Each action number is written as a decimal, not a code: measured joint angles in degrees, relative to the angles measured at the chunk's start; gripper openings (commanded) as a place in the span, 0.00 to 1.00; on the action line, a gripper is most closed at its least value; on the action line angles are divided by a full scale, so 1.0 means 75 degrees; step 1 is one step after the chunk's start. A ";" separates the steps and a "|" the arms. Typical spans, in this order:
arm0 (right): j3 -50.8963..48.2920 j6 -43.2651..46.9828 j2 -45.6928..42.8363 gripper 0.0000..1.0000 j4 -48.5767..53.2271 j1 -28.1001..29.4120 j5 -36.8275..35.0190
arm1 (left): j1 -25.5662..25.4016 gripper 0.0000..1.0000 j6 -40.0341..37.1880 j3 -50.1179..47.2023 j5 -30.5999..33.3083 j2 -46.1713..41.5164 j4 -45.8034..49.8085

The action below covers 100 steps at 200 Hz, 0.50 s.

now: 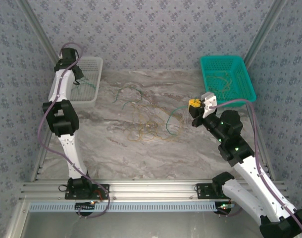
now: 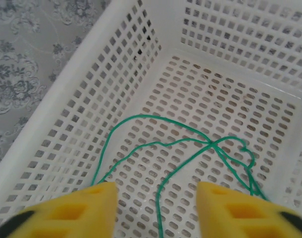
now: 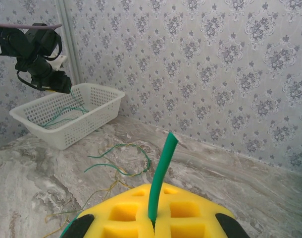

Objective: Untangle the cables

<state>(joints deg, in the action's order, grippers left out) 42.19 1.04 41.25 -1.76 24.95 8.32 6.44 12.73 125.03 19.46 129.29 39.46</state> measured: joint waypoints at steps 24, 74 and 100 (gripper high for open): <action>0.0000 0.0015 0.0000 0.00 -0.0003 0.0044 -0.0023 | -0.0090 0.55 -0.0125 -0.1209 0.0286 -0.0618 -0.0708; 0.0009 0.0006 0.0187 0.00 -0.0023 0.0093 -0.0015 | -0.0356 0.61 -0.0149 -0.5167 -0.0128 -0.3853 -0.2116; 0.0064 -0.0111 0.0708 0.00 -0.0055 0.0096 0.0221 | -0.1072 0.79 -0.0119 -0.7291 -0.0933 -0.6344 -0.3314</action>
<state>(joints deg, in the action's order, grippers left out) 42.68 0.21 46.57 -2.17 25.67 9.98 -1.61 11.84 70.35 12.47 81.71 14.61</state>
